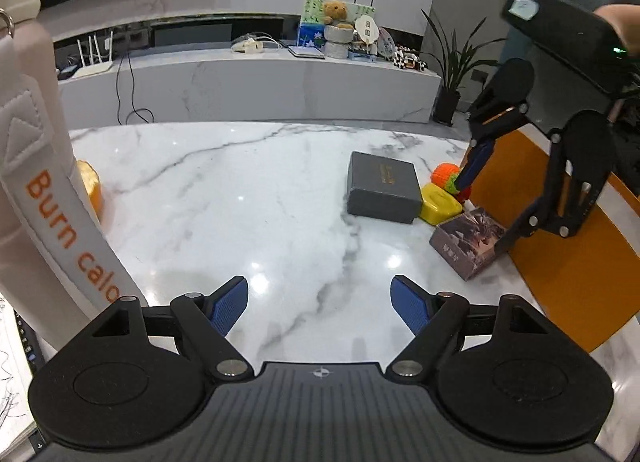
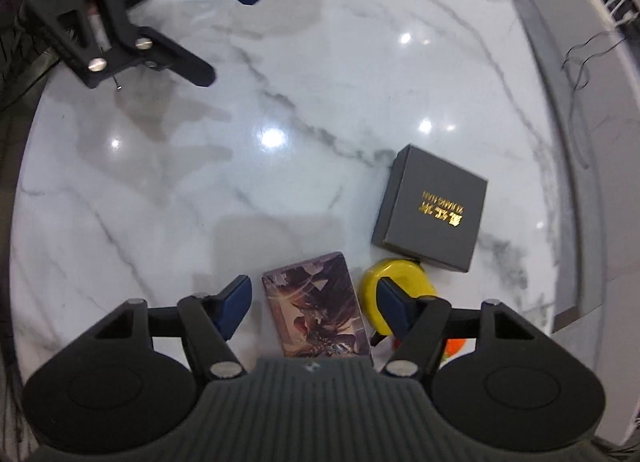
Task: Organize objects
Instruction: 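Close the right tool on the purple photo-card box and lift it, then move the left tool toward the black XI JIANG NAN gift box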
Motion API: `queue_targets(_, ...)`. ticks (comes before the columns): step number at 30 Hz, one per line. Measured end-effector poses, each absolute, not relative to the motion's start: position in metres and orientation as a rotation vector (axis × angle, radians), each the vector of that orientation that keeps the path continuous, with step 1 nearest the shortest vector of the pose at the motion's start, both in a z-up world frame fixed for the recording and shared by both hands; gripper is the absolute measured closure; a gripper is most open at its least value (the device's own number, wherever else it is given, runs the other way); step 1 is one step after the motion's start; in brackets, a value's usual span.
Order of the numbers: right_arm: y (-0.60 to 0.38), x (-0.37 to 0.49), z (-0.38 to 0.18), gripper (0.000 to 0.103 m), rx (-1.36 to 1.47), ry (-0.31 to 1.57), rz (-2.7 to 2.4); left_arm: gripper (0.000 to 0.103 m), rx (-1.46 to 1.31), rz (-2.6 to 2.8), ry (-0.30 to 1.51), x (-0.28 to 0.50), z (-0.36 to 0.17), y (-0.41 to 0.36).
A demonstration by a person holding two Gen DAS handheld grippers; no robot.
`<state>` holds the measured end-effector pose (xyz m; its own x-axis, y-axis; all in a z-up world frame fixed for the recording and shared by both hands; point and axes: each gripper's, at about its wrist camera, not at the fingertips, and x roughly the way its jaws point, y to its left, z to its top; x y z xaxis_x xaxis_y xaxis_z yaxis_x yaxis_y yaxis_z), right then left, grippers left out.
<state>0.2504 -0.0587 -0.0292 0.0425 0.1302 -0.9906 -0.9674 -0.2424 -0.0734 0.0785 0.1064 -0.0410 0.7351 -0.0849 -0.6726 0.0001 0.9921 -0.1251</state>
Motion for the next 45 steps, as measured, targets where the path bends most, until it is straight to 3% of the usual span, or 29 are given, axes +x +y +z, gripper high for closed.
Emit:
queue_targets(11, -0.055, 0.257, -0.062, 0.029, -1.473, 1.051, 1.403, 0.010, -0.101, -0.070, 0.776, 0.084, -0.049, 0.097)
queue_targets(15, -0.054, 0.259, -0.066, 0.021, -1.495, 1.054, 1.415, 0.010, -0.112, -0.073, 0.774, 0.085, -0.049, 0.099)
queue_targets(19, -0.050, 0.261, -0.064, 0.021, -1.468, 1.052, 1.416, 0.010, -0.128, -0.064, 0.785, 0.086, -0.050, 0.102)
queue_targets(23, -0.052, 0.251, -0.058, 0.031, -1.492, 1.024, 1.481, 0.010, -0.128, -0.065, 0.782, 0.085, -0.049, 0.102)
queue_targets(26, -0.051, 0.248, -0.061, 0.031, -1.527, 1.035, 1.464, 0.010, -0.127, -0.067, 0.783, 0.085, -0.049, 0.102)
queue_targets(32, -0.033, 0.246, -0.091, 0.028, -1.656, 1.210, 1.296, 0.010, -0.123, -0.078, 0.782, 0.083, -0.047, 0.101)
queue_targets(33, -0.031, 0.245, -0.096, 0.021, -1.681, 1.217, 1.281, 0.010, -0.124, -0.078, 0.781, 0.083, -0.047, 0.101)
queue_targets(34, -0.030, 0.245, -0.097, 0.021, -1.685, 1.225, 1.277, 0.010, -0.125, -0.079, 0.781, 0.083, -0.047, 0.101)
queue_targets(37, -0.025, 0.255, -0.092, 0.025, -1.604, 1.275, 1.239, 0.010, -0.134, -0.078, 0.776, 0.083, -0.046, 0.101)
queue_targets(40, -0.027, 0.258, -0.082, 0.040, -1.561, 1.245, 1.263, 0.010, -0.140, -0.074, 0.771, 0.083, -0.044, 0.102)
queue_targets(45, -0.028, 0.255, -0.077, 0.041, -1.552, 1.232, 1.254, 0.010, -0.128, -0.081, 0.758, 0.081, -0.042, 0.101)
